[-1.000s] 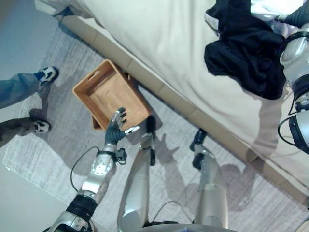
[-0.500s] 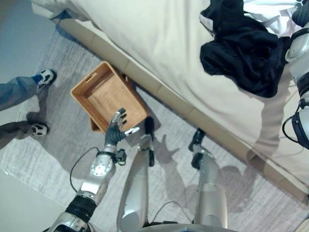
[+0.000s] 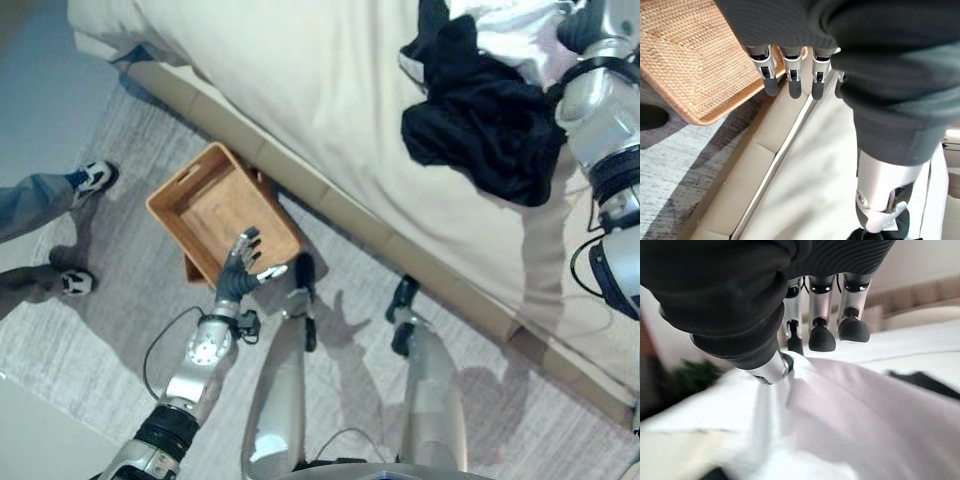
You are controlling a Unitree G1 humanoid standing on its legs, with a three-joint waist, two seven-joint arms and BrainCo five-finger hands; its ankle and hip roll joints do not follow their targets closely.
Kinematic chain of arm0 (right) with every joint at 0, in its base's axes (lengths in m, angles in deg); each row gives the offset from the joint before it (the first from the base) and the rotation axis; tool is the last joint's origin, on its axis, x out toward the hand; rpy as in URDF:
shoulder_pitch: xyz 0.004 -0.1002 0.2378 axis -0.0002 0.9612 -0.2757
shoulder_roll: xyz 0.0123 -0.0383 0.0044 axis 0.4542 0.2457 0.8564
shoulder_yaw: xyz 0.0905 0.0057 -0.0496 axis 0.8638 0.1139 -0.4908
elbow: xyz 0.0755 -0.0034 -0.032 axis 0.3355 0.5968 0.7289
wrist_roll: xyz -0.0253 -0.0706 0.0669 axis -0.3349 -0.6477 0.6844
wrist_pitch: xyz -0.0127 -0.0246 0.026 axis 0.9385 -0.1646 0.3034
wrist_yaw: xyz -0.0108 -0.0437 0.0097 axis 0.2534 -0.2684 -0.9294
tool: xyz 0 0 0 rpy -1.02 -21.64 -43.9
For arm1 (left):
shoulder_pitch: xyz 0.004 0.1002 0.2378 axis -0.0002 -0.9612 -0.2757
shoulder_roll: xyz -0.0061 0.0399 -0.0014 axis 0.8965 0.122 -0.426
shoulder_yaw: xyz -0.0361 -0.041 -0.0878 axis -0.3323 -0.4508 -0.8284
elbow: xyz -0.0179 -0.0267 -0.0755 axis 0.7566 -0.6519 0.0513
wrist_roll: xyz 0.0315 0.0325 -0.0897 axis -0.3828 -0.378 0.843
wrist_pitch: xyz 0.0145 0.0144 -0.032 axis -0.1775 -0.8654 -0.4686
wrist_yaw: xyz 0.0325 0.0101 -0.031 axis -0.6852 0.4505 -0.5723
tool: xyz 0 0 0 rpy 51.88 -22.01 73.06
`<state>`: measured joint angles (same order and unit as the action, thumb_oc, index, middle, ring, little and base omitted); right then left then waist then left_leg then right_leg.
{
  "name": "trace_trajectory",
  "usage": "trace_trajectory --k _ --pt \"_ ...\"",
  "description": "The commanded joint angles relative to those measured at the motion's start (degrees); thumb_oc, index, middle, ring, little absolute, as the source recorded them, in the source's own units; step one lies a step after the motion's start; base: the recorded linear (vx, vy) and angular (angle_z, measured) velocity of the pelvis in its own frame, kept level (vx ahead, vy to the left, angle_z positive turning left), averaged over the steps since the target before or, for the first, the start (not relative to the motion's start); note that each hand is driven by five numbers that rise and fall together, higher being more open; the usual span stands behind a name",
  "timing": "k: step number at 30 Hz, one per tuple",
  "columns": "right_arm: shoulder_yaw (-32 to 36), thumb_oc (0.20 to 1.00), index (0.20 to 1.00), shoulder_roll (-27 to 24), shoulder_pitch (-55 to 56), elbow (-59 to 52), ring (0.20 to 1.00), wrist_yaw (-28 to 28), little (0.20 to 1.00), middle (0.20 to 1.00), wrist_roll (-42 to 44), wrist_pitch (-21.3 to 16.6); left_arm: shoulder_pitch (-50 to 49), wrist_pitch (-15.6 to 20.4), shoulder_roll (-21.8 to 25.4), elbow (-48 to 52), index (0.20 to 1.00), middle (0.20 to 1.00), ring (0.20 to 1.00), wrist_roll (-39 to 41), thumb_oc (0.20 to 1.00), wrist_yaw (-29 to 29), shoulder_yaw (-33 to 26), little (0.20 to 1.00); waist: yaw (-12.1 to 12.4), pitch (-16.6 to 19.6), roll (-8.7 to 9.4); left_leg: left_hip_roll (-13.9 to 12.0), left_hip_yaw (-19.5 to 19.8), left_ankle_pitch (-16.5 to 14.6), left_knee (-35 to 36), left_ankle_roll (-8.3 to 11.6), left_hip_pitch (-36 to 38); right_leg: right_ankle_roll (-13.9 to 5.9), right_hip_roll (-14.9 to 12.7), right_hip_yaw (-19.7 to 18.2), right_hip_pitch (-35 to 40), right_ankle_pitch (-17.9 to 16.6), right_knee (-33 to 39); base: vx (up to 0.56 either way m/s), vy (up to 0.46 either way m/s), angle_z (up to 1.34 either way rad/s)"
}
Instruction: Pick up clothes into the bucket
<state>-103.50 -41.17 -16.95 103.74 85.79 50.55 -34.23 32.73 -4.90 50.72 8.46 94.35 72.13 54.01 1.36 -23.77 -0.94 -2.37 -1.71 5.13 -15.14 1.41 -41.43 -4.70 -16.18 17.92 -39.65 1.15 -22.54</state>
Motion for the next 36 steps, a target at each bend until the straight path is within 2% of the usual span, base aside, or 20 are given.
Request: trace_trajectory --k 1,5,7,9,10,16,23,30,36 --pt "2.61 0.200 0.200 -1.42 4.84 -9.82 0.200 -0.52 0.200 0.200 3.62 -4.00 -4.23 1.51 0.31 -0.61 1.000 1.000 1.000 0.94 1.000 0.68 -1.55 1.000 -0.06 4.20 2.69 -4.71 -2.95 -5.39 -3.69 4.16 3.00 -5.58 -3.61 -0.65 8.73 -6.31 8.42 0.04 -0.039 -0.06" --pt "5.94 0.200 0.200 -1.97 9.45 -15.19 0.200 -1.41 0.200 0.200 6.24 -5.96 -4.45 1.74 0.61 -1.24 1.000 1.000 1.000 1.45 1.000 1.52 -1.62 1.000 0.00 4.48 3.41 -4.81 -3.11 -5.29 -2.73 4.38 6.01 -5.74 -3.37 -0.19 12.14 -6.72 10.05 0.03 -0.034 -0.09" --pt "10.46 0.200 0.200 -2.17 15.98 -24.03 0.200 -4.06 0.200 0.200 13.17 -9.86 -4.79 1.44 0.42 -2.29 1.000 1.000 1.000 1.80 1.000 2.37 -2.05 1.000 -0.18 5.30 4.00 -4.76 -3.23 -4.99 -1.25 4.60 9.23 -6.01 -3.06 0.30 15.52 -7.10 11.72 0.08 -0.047 -0.05" --pt "11.77 0.200 0.200 -1.95 17.81 -25.26 0.200 -4.59 0.200 0.200 15.40 -10.74 -4.94 1.44 0.61 -2.43 1.000 1.000 1.000 1.85 1.000 2.71 -2.16 1.000 -0.18 5.52 4.20 -4.80 -3.29 -4.92 -0.84 4.63 10.20 -6.08 -3.05 0.51 16.55 -7.18 12.37 0.05 -0.031 -0.02" --pt "14.30 0.200 0.200 -0.66 20.70 -27.17 0.200 -6.25 0.200 0.200 21.18 -12.68 -5.15 1.47 0.59 -3.15 1.000 1.000 1.000 2.07 1.000 3.12 -2.45 1.000 -0.11 6.18 4.53 -4.85 -3.50 -4.65 0.46 4.66 12.31 -6.26 -2.85 0.86 18.56 -7.43 13.60 0.06 -0.032 -0.02" --pt "18.22 0.200 0.200 -2.84 26.42 -33.92 0.200 -9.05 0.200 0.200 25.06 -15.17 -6.45 1.39 0.44 -3.76 1.000 1.000 1.000 1.52 1.000 4.74 -3.70 1.000 0.00 8.08 5.27 -4.95 -3.60 -3.88 3.54 4.93 17.64 -6.64 -2.21 2.04 24.24 -7.77 16.48 0.07 -0.034 -0.01" --pt "21.63 0.200 0.200 -6.04 30.87 -41.02 0.200 -10.93 0.200 0.200 25.46 -16.38 -7.74 1.20 0.08 -3.94 1.000 1.000 1.000 0.07 1.000 5.80 -5.08 1.000 -0.11 11.18 6.36 -5.87 -4.13 -3.61 5.82 5.36 23.05 -7.00 -1.18 3.08 29.87 -8.22 20.28 0.09 -0.028 0.02" --pt "21.96 0.200 0.200 -9.52 31.62 -44.16 0.200 -12.49 0.200 0.200 25.42 -16.30 -7.28 0.75 -0.03 -2.25 1.000 1.000 1.000 -1.90 1.000 5.92 -5.31 1.000 -0.57 14.50 7.42 -6.51 -5.36 -3.82 7.99 5.57 28.35 -7.09 -0.15 2.82 33.95 -8.16 21.77 0.08 -0.002 -0.04" --pt "20.69 0.200 0.200 -11.68 28.85 -47.79 0.200 -15.44 0.200 0.200 31.21 -16.51 -2.62 0.13 0.89 0.45 1.000 1.000 1.000 -5.54 1.000 5.06 -4.37 1.000 -2.13 18.43 8.37 -7.17 -7.77 -4.55 9.68 5.67 33.90 -7.03 1.02 1.72 37.39 -7.77 23.06 0.07 0.005 -0.11"
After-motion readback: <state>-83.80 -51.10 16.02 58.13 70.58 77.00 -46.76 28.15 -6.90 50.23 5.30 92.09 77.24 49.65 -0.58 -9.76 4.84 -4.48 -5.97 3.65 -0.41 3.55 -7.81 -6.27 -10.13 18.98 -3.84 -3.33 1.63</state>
